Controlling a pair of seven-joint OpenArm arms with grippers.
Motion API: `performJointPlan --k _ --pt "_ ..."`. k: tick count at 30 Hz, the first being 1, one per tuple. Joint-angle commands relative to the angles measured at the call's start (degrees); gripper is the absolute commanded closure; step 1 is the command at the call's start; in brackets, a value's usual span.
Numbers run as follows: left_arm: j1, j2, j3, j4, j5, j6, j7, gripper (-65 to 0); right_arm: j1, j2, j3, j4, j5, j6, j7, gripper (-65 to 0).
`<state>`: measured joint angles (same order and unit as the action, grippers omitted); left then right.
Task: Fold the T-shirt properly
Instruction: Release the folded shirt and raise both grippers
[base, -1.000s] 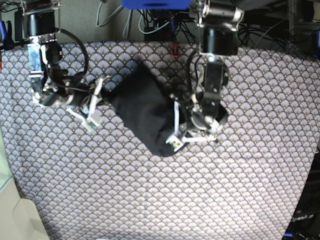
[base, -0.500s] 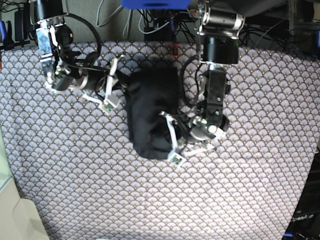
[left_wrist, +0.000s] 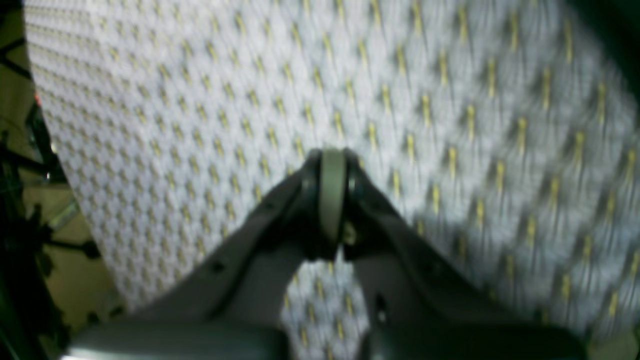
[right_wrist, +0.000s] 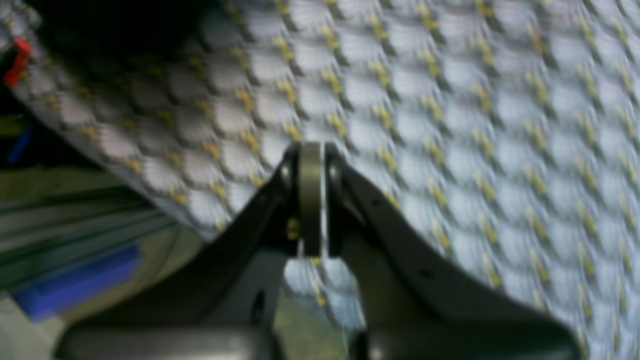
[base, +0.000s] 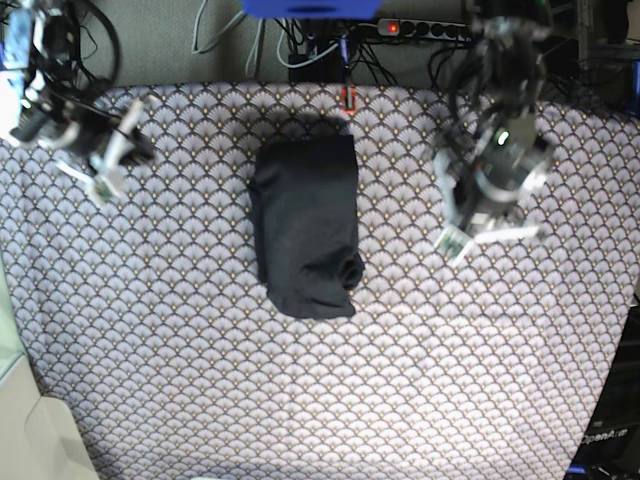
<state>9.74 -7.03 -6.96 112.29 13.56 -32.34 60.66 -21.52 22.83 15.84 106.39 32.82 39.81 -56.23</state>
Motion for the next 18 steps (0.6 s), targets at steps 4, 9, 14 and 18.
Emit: performJointPlan --k 4,9,14,18 --pt "7.8 -1.02 -3.72 3.71 0.9 0.21 0.65 0.0 -6.83 0.86 9.62 4.51 1.34 0.19 0.53 0.0" --pt "16.68 -1.54 -3.72 3.71 0.9 0.21 -0.93 0.0 -14.39 0.86 14.98 5.57 1.34 0.19 0.8 0.0" --pt "24.42 -0.93 -4.16 3.8 0.9 0.21 -7.43 0.0 -19.93 0.42 18.14 5.57 -0.42 0.19 1.15 0.0" --pt "30.83 -0.93 -4.07 3.71 0.9 0.21 -11.92 0.0 -23.54 -3.71 19.64 5.57 -7.72 0.19 3.52 0.0"
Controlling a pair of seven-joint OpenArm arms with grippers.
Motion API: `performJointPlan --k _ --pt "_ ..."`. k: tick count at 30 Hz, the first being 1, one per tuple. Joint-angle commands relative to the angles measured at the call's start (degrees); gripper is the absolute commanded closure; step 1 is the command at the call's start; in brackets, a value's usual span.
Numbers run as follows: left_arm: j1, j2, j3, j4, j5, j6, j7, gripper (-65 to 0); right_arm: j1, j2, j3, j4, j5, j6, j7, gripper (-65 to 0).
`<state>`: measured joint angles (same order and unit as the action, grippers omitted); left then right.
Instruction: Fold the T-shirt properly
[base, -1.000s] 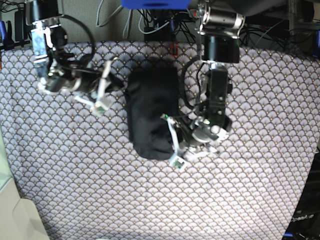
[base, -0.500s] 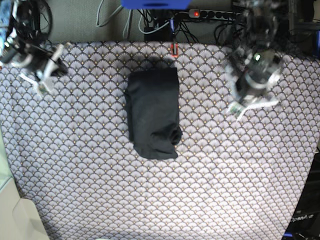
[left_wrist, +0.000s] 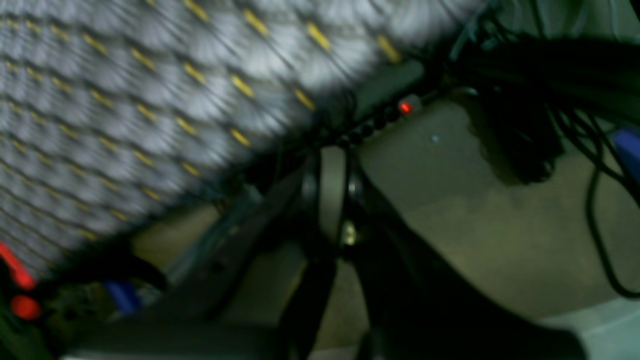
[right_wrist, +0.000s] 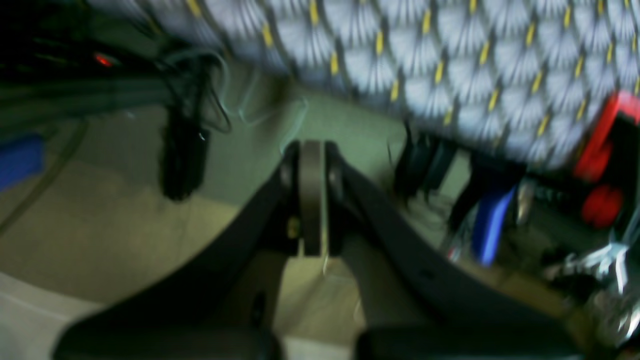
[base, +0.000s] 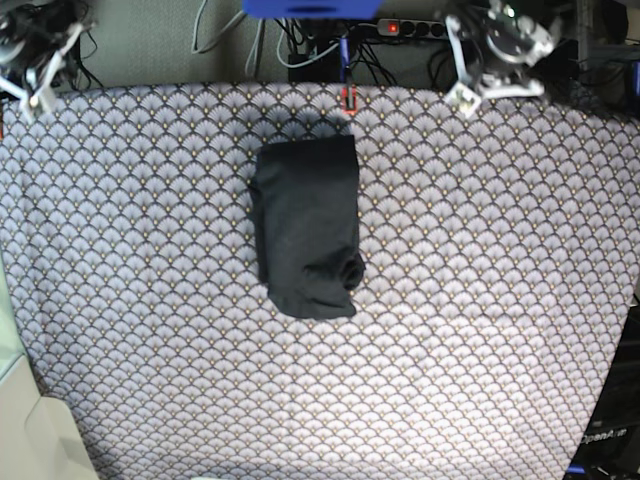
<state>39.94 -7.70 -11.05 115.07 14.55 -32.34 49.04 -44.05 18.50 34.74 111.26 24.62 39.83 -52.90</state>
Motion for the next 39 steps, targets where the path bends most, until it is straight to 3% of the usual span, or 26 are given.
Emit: performJointPlan --k 1,7,12,16,19,22,25,28,32,37,39 --pt "1.86 -0.25 -0.07 0.85 -0.08 0.21 -1.61 0.0 -1.88 -0.44 0.82 0.61 -1.28 0.17 2.14 0.0" --pt "4.67 -0.16 -0.25 -4.87 -0.08 0.73 -5.56 0.0 -4.08 -8.35 -1.55 -2.47 -14.91 0.17 11.63 0.0" --pt "2.3 0.8 -0.25 -18.41 0.0 0.82 -11.98 0.0 0.4 -13.97 -3.14 -15.48 -26.95 0.17 21.74 0.0" --pt "-0.51 3.27 -0.78 -30.1 2.47 0.82 -16.99 0.0 6.12 -15.38 -2.87 -30.52 -35.3 0.17 30.27 0.0" --pt "-2.36 5.9 -1.57 -39.33 7.04 1.26 -23.76 0.0 11.13 -16.0 1.08 -43.44 -40.31 0.17 36.86 0.0" --pt "-6.05 9.07 -5.7 -50.05 10.64 6.18 -29.92 0.0 17.64 -15.73 6.8 -57.33 -47.44 0.17 43.28 0.0" --pt "-10.71 9.86 -8.34 -61.13 13.37 8.73 -33.87 0.0 22.21 -15.56 11.98 -68.23 -54.29 0.17 50.14 0.0" --pt "-15.55 9.77 -10.01 -71.94 13.63 10.84 -36.86 0.0 24.4 -15.21 13.65 -76.93 -60.18 0.17 58.05 0.0" --pt "-23.11 9.33 -11.76 -89.35 14.07 18.23 -43.98 0.0 28.27 -14.85 12.95 -89.06 -65.19 0.17 66.05 0.0" --pt "-34.01 6.96 -12.03 -114.14 13.54 32.47 -56.99 0.0 36.01 -11.69 10.58 -106.74 -72.58 -26.6 68.68 0.0" --pt "-36.65 6.87 -12.2 -115.07 13.45 36.69 -61.56 0.0 37.94 -11.25 9.96 -109.81 -74.6 -34.08 68.77 0.0"
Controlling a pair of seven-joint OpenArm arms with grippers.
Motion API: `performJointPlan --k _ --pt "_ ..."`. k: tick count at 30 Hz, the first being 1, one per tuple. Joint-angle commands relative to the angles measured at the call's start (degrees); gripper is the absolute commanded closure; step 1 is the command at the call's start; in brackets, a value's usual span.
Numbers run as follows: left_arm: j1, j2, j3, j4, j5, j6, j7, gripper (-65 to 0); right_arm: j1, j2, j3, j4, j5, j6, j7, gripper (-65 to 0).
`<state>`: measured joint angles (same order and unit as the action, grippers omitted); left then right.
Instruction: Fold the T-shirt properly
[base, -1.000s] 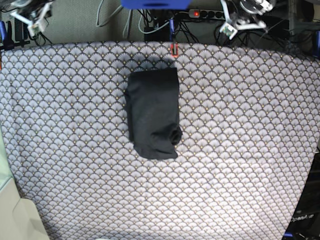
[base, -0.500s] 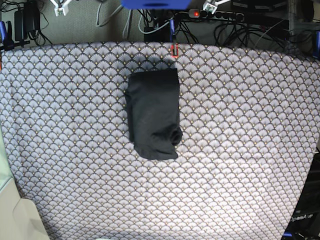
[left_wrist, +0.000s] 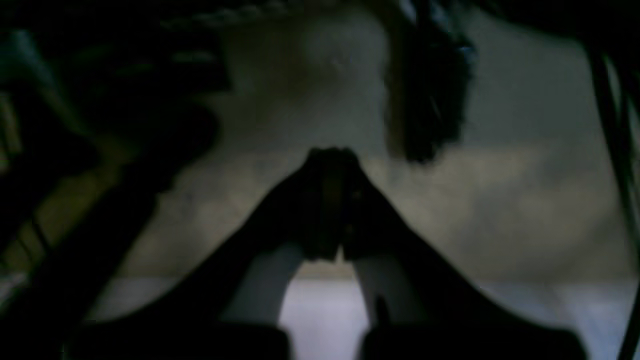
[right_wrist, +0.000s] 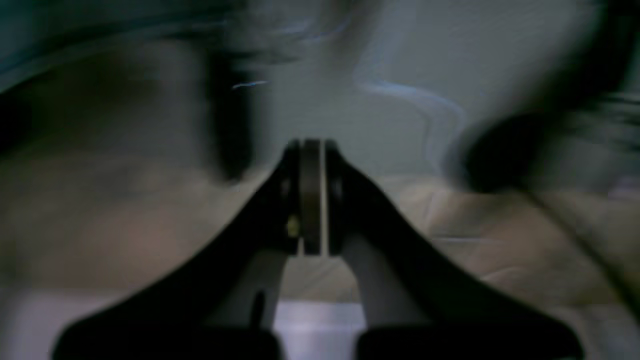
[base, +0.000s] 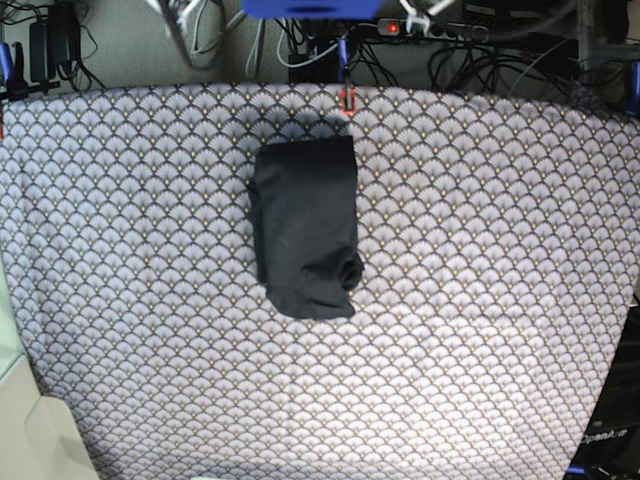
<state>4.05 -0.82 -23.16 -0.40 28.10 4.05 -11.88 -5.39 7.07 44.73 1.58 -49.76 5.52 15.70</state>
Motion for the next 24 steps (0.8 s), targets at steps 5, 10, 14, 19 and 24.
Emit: performJointPlan --k 5,10,14,19,24 --pt "-3.22 2.36 -0.18 0.4 -0.54 10.58 -2.67 0.0 1.39 -0.08 -1.35 -0.13 -1.36 -8.38 0.16 0.0" --pt "-3.48 2.53 -0.01 0.4 -9.33 13.57 -2.58 0.0 1.92 -0.17 -1.35 -0.13 -1.36 -8.99 2.54 0.0" --pt "-3.48 1.39 0.43 0.4 -12.58 13.75 -2.58 0.0 1.56 -1.4 -1.7 -0.13 -1.36 -9.08 4.91 0.0" --pt "-3.31 1.22 0.08 0.4 -12.58 13.75 -2.76 0.0 1.12 -2.28 -2.93 -0.57 -1.36 -8.9 4.91 0.0" --pt "-3.13 1.92 0.52 0.4 -12.49 13.48 -3.02 0.0 -0.28 -2.81 -2.66 -0.49 -1.36 -8.9 4.82 0.0"
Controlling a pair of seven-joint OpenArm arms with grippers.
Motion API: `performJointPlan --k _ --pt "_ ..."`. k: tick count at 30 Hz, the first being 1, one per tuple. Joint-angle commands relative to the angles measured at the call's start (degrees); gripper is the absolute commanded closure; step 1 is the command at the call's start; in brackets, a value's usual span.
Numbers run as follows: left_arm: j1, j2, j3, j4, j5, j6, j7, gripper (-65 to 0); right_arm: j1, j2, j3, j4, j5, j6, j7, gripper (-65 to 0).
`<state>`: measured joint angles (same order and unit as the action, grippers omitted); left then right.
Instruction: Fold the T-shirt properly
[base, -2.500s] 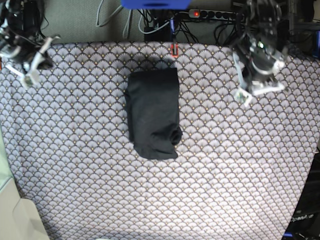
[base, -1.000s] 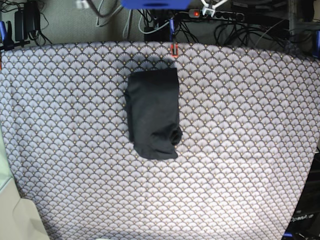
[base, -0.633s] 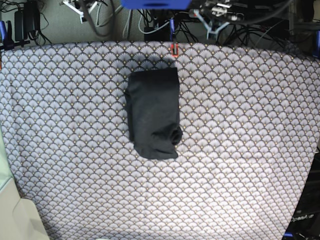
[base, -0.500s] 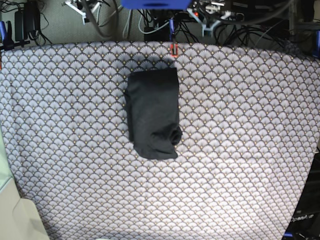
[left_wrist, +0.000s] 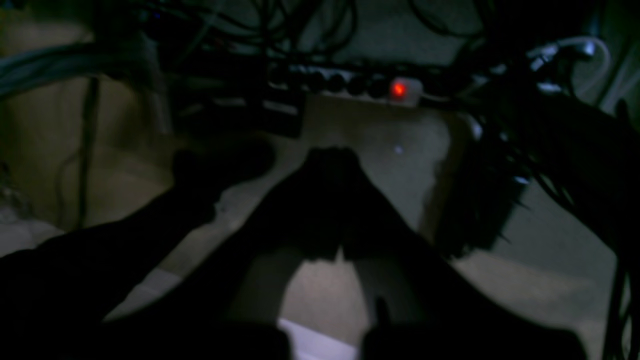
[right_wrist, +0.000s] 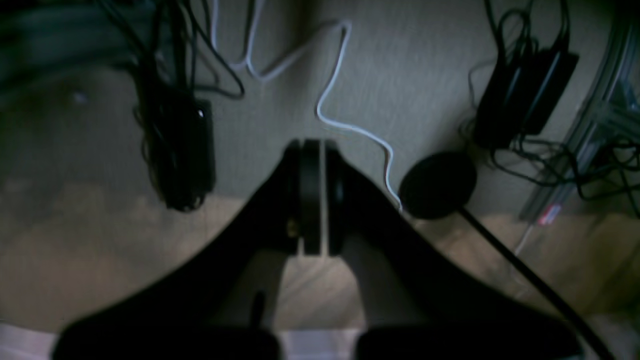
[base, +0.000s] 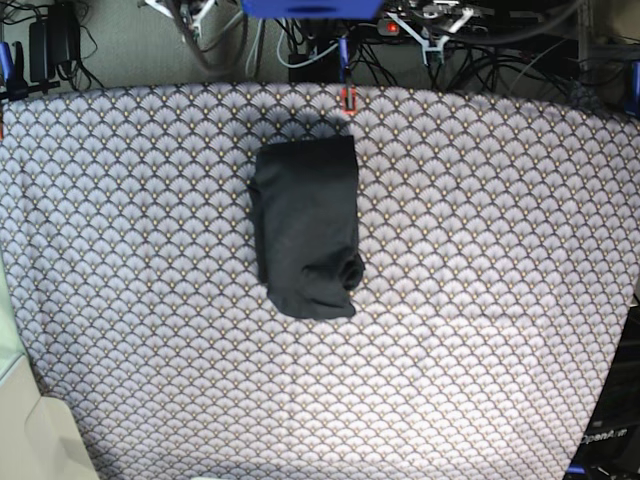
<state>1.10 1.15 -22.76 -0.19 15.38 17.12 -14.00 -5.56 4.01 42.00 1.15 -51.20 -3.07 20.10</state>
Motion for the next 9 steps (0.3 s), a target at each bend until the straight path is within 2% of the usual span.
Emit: performJointPlan --k 1,9 --pt "-0.27 -0.14 -0.14 0.19 0.14 0.33 -0.81 0.0 -0.11 0.25 0.24 -0.05 0.08 -0.4 0.43 0.0" --pt "0.87 -1.28 0.13 0.19 0.23 0.06 -1.17 0.0 -0.9 0.17 0.33 -0.05 0.25 -0.49 0.34 0.0"
